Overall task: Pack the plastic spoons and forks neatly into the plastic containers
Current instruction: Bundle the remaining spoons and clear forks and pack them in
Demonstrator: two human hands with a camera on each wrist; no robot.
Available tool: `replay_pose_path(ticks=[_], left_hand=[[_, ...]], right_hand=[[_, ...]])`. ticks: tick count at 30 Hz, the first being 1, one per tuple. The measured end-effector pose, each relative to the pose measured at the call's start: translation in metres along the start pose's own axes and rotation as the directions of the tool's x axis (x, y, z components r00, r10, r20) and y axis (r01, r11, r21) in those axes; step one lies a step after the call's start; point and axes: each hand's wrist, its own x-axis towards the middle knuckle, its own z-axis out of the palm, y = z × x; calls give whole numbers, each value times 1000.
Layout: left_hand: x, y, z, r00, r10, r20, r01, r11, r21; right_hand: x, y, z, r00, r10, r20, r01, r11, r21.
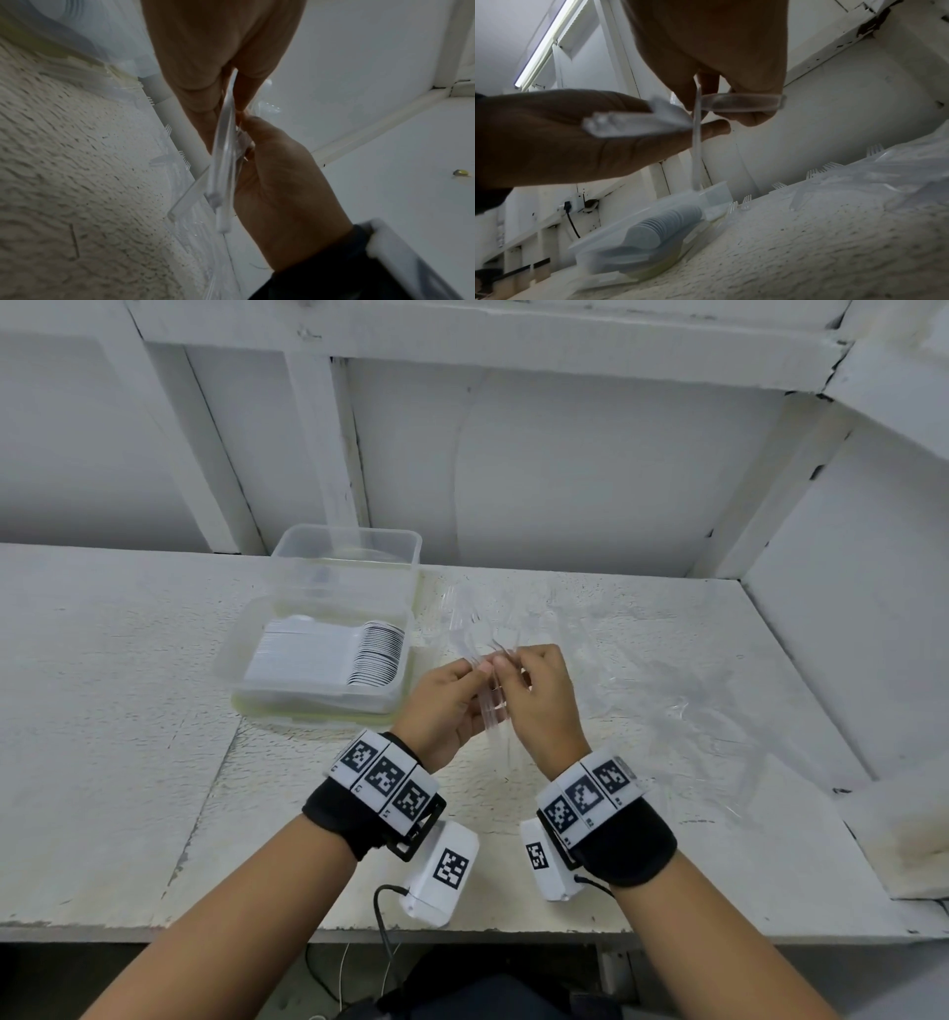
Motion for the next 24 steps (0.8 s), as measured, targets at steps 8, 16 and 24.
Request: replay_pose_path(ticks=[8,16,24], left_hand=[[1,-2,-2,998,-59,-14,60,993,106],[2,0,-4,992,-78,-94,77,997,-19],[3,-2,-1,997,-53,-62,52,998,-20]], right_hand=[[2,-7,-5,990,90,107,-97,993,64],[-2,-8,-17,999,33,5,-33,999,-12],[-7,-4,-1,990,-62,128,104,928,-357]])
